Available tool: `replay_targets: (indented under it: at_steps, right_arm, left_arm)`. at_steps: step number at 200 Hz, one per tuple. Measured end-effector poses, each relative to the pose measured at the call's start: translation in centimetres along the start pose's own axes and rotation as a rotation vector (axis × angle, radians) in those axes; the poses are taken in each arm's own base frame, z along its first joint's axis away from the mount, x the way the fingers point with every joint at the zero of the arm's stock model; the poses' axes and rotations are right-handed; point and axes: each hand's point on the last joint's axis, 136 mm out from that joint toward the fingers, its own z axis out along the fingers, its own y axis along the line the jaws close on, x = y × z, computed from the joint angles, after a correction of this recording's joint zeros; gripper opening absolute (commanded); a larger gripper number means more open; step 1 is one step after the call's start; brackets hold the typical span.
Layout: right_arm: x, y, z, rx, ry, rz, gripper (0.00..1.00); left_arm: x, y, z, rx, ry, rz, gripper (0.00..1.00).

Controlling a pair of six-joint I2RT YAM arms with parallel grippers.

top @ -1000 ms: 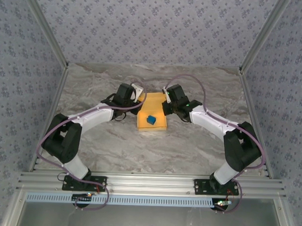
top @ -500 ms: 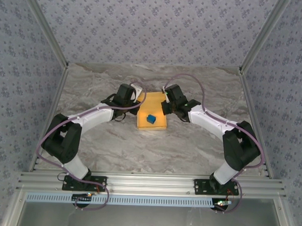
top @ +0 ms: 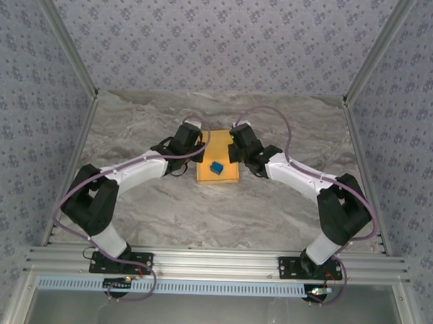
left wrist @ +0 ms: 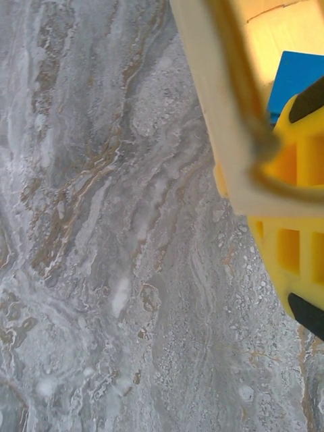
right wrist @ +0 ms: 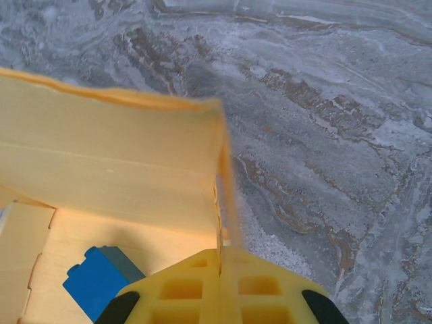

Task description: Fold the paper box

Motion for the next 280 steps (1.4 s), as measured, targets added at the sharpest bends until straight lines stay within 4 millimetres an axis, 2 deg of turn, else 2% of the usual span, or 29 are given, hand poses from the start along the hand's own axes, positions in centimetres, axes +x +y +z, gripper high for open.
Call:
replay_targets:
  at_steps: [35,88,115,181,280]
  right_arm:
    - [-1.5,-0.5,0.0,0.031,-0.065,0.055,0.00]
    - [-2.1,-0.7,0.6,0.037,-0.105,0.103,0.00]
    - [-1.7,-0.7,0.9,0.027,-0.119,0.114,0.00]
    - [0.8,-0.7,2.0,0.006,-0.132,0.137,0.00]
    - [3.3,0.0,0.7,-0.042,-0.196,0.196,0.00]
  left_arm:
    - [-2.2,-0.2,0.7,-0.048,-0.075,-0.064,0.00]
    - [-2.5,-0.3,1.4,-0.108,-0.155,-0.126,0.00]
    - [-1.7,-0.2,1.5,-0.126,-0.173,-0.137,0.00]
    - [0.6,-0.5,1.4,-0.155,-0.219,-0.122,0.00]
    - [2.7,-0.7,0.2,-0.205,-0.346,-0.104,0.00]
